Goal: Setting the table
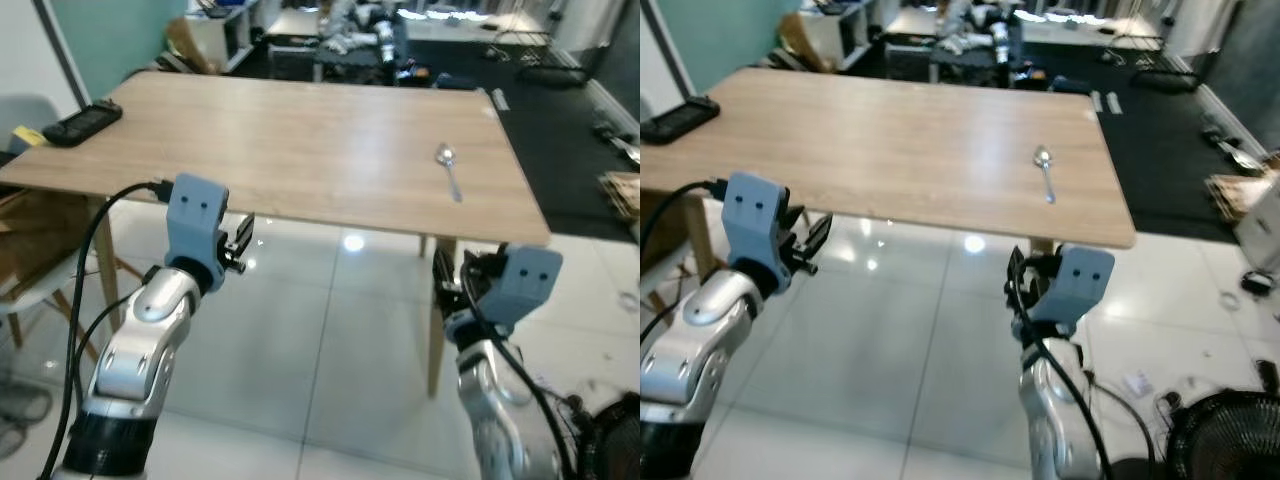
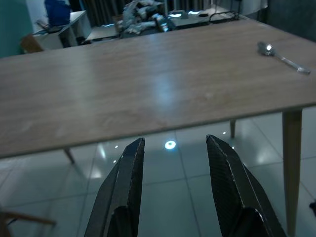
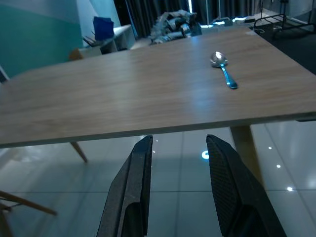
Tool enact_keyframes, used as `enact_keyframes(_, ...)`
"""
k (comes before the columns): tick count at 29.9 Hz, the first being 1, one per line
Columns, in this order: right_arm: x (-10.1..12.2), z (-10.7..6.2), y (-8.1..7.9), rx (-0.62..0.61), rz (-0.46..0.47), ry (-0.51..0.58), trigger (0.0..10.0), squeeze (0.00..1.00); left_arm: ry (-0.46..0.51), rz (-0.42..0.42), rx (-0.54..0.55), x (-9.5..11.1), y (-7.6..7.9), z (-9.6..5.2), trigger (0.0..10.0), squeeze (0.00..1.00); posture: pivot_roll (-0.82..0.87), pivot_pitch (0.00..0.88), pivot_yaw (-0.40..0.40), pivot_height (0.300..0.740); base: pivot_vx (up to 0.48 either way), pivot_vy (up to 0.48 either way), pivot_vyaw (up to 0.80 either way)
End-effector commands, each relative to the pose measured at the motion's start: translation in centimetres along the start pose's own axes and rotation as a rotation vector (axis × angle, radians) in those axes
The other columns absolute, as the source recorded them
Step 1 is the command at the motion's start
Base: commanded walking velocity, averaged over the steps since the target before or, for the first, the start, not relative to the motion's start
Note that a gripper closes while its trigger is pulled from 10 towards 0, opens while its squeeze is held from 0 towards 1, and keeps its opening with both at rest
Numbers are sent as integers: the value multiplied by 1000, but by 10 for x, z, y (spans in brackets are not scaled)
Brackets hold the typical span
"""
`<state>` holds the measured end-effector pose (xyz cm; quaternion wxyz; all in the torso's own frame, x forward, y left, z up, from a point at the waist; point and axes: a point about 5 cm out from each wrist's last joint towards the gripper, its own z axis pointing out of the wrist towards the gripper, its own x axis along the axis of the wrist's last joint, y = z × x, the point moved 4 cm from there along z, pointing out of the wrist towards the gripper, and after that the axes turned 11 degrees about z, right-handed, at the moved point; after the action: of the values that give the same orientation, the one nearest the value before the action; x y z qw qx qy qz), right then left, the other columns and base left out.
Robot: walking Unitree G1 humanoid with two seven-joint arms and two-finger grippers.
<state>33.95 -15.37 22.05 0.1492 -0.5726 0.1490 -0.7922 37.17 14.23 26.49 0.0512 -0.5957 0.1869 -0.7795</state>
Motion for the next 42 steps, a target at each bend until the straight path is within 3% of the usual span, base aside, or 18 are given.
enact_keyframes(1,-3,-1,0,-1,0,-10,10000,0,-16,-10,1,-4,-1,-1,10000,0,112,141,86,740,0,0,0)
enact_keyframes(21,-5,-2,-1,6,-13,-25,10000,0,-15,-14,-5,-4,1,0,10000,0,112,145,87,740,0,0,0)
enact_keyframes(42,-10,-1,-2,12,-39,-50,10000,0,-17,-13,-12,-4,3,0,10000,0,112,148,87,740,0,0,776)
